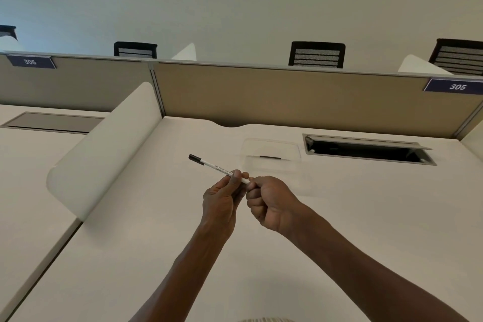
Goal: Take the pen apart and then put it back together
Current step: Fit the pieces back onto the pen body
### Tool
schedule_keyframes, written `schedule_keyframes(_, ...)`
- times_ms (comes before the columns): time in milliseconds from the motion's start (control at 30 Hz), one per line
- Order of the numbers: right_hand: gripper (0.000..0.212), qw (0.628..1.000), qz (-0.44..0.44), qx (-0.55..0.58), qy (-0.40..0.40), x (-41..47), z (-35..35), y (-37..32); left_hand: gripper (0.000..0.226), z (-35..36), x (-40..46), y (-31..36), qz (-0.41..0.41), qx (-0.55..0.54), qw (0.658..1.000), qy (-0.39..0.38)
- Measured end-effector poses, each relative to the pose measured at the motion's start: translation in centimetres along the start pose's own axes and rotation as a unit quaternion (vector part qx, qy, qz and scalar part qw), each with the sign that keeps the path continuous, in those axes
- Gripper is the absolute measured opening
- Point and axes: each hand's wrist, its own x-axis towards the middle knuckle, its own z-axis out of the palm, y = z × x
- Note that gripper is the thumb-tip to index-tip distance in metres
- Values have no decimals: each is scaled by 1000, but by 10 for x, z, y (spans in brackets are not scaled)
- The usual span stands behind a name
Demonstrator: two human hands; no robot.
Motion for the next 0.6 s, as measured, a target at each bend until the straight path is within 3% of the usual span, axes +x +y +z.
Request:
schedule_keyframes(333, 45, 996, 76, 41, -25, 1, -5, -7, 21, -1, 1, -3, 3, 27, 1000, -10)
schedule_keyframes(467, 40, 998, 18, -25, -47, -1, -4, -9, 26, 1, 2, 3, -5, 10, 1000, 0)
schedule_keyframes(600, 68, 982, -93, -163, 5, 7, -12, -10, 29, 8, 4, 10, -13, -9, 1000, 25)
